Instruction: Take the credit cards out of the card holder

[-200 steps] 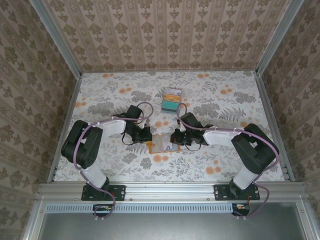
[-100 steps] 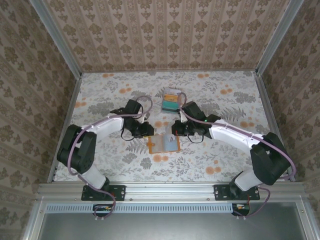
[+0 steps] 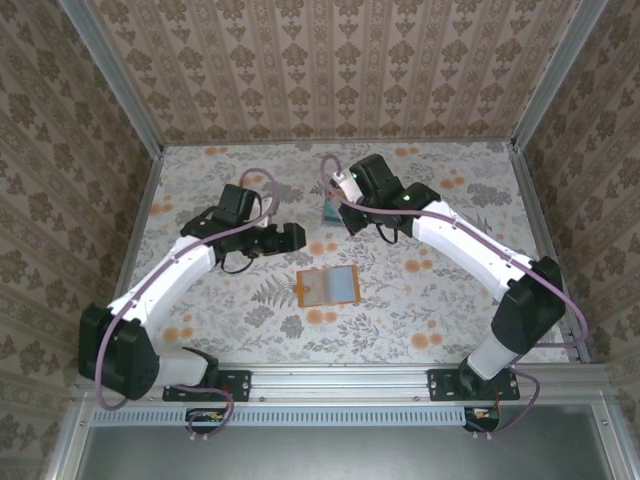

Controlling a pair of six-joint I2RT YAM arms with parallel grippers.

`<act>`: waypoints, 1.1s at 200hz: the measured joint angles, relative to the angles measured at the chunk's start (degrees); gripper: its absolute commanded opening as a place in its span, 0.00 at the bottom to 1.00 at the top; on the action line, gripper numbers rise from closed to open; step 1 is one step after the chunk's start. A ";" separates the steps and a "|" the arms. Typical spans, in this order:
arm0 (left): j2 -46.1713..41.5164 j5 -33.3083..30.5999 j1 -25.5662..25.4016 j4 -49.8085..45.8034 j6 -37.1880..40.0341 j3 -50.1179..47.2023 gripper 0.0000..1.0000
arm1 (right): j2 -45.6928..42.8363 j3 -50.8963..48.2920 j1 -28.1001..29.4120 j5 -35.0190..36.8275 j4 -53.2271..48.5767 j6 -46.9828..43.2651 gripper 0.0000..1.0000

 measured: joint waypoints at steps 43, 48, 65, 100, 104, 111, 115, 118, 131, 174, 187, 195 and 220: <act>-6.54 -2.84 3.08 -2.21 -0.44 -2.91 1.00 | 7.52 7.48 -0.04 6.54 -0.50 -19.17 0.00; -7.08 -3.04 3.13 -2.51 -0.46 -3.21 1.00 | 8.33 8.26 -0.04 7.26 -0.50 -21.07 0.00; -8.50 -3.50 3.19 -3.69 -0.50 -3.91 1.00 | 11.69 11.02 -0.04 9.79 -0.26 -27.89 0.00; -10.73 -4.46 3.54 -5.42 -1.03 -5.25 1.00 | 18.93 15.98 -0.63 13.68 -0.11 -37.92 0.00; -11.02 -4.57 3.54 -5.60 -1.09 -5.38 1.00 | 19.58 16.31 -0.79 13.92 -0.02 -38.53 0.00; -11.52 -4.76 3.54 -5.81 -1.14 -5.57 1.00 | 20.81 16.94 -1.20 14.38 0.09 -39.91 0.00; -11.76 -4.81 3.54 -6.05 -1.16 -5.60 1.00 | 21.42 17.29 -1.44 14.60 0.11 -40.61 0.00; -11.93 -4.87 3.54 -6.27 -1.20 -5.62 1.00 | 21.84 17.53 -1.62 14.71 0.15 -41.11 0.00; -12.70 -5.27 3.56 -6.97 -1.31 -5.64 1.00 | 23.47 18.23 -2.43 15.47 0.83 -43.08 0.00; -14.14 -6.34 3.87 -8.94 -1.75 -5.99 1.00 | 26.88 19.47 -4.24 16.24 3.65 -47.06 0.00; -14.21 -6.51 3.87 -9.31 -1.81 -6.01 1.00 | 27.76 19.91 -4.55 16.26 4.46 -47.39 0.00; -14.23 -6.71 3.87 -9.46 -1.95 -6.08 1.00 | 28.26 20.31 -4.66 16.26 4.74 -47.39 0.00; -14.25 -7.10 3.87 -10.01 -2.21 -6.34 1.00 | 29.75 21.42 -4.81 15.91 5.22 -47.39 0.00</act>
